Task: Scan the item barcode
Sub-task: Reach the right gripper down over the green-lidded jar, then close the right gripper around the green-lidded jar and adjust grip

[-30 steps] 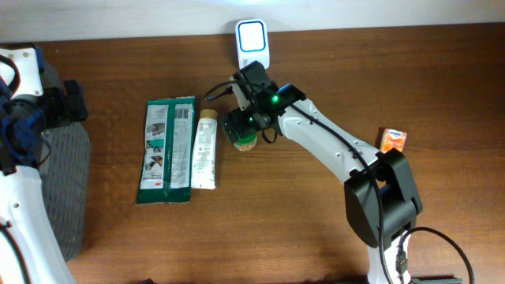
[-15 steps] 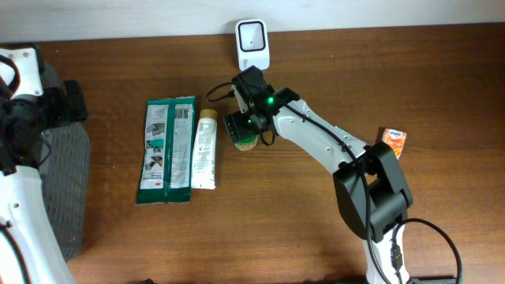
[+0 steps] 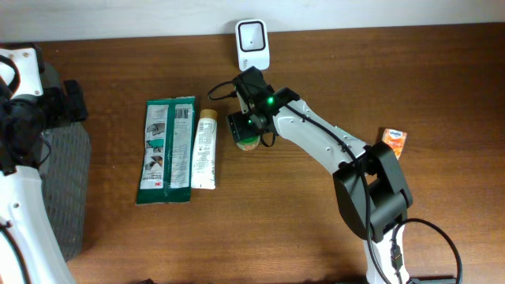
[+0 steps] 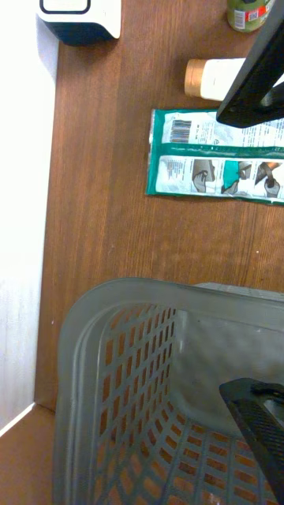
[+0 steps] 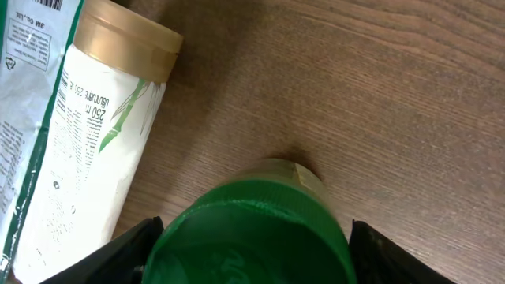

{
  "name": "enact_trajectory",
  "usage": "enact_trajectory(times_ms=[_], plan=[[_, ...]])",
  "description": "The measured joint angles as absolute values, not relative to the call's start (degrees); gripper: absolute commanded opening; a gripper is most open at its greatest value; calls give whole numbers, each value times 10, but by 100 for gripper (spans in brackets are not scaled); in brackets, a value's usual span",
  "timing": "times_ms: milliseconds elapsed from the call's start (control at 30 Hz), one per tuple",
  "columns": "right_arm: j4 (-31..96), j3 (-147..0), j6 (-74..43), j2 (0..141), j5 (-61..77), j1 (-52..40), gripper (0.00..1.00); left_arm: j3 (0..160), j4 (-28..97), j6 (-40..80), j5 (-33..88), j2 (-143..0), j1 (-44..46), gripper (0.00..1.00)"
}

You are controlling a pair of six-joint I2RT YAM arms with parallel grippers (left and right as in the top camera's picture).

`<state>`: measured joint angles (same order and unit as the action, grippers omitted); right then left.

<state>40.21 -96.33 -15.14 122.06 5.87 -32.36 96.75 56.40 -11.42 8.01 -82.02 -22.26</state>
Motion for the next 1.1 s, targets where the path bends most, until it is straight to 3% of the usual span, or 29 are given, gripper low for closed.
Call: enact_trajectory(times_ms=[100, 533, 833, 967, 1100], plan=[[404, -963, -154, 1221, 59, -324, 64, 967, 564, -114, 80, -820, -223, 99], [493, -964, -95, 1178, 59, -324, 65, 967, 564, -114, 80, -820, -223, 99], [577, -963, 110, 1172, 103, -324, 80, 967, 564, -114, 80, -820, -223, 99], [577, -963, 178, 1172, 104, -321, 100, 967, 564, -114, 80, -820, -223, 99], [600, -983, 165, 1172, 105, -312, 98, 967, 564, -114, 80, -820, -223, 99]])
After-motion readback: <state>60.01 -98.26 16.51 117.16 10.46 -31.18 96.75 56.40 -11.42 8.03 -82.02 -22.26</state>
